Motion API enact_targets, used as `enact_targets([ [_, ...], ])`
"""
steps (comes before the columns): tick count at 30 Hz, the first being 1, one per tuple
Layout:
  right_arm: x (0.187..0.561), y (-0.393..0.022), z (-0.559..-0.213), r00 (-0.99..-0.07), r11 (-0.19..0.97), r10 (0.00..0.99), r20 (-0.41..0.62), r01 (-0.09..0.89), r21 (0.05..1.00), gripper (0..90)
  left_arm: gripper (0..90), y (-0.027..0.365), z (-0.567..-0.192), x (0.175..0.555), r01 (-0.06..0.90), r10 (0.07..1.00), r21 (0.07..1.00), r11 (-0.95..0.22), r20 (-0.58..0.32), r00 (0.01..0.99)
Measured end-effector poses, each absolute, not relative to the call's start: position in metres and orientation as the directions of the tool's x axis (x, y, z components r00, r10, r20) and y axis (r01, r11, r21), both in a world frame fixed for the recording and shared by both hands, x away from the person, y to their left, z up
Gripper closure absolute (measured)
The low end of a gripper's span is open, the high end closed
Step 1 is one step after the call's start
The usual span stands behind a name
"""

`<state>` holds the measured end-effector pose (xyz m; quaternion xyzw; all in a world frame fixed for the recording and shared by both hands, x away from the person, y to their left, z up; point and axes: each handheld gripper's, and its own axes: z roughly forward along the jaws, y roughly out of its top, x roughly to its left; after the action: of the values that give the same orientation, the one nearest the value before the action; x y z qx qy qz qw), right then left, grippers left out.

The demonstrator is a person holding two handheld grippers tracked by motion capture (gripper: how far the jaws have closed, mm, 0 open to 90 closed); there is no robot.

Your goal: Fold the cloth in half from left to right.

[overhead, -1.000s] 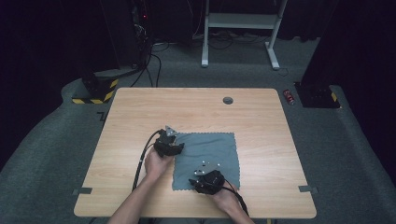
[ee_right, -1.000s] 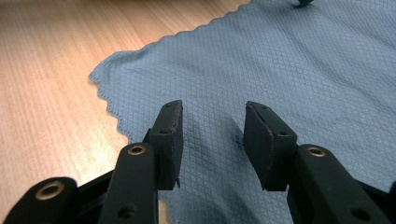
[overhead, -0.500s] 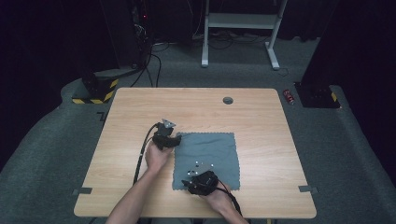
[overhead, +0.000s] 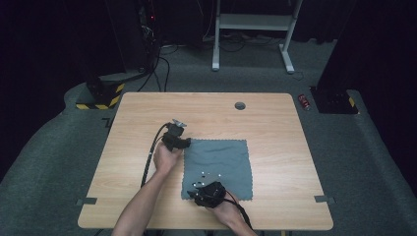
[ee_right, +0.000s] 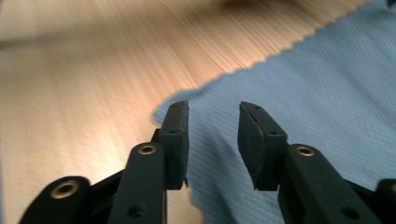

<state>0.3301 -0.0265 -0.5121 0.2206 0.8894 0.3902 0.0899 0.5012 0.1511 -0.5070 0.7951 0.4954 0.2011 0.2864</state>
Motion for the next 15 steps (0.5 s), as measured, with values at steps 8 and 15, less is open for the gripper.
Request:
enact_targets([
  [8, 0.319, -0.01, -0.514, -0.915, 0.608, 0.402, 0.011, 0.276, 0.745, 69.1, 53.9, 0.148, -0.512, 0.503, 0.677, 0.9, 0.661, -0.325, -0.002, 0.435],
  [15, 0.315, 0.003, -0.517, -0.924, 0.636, 0.383, -0.002, 0.262, 0.726, 69.7, 60.9, 0.148, -0.511, 0.503, 0.664, 0.887, 0.663, -0.346, -0.001, 0.463],
])
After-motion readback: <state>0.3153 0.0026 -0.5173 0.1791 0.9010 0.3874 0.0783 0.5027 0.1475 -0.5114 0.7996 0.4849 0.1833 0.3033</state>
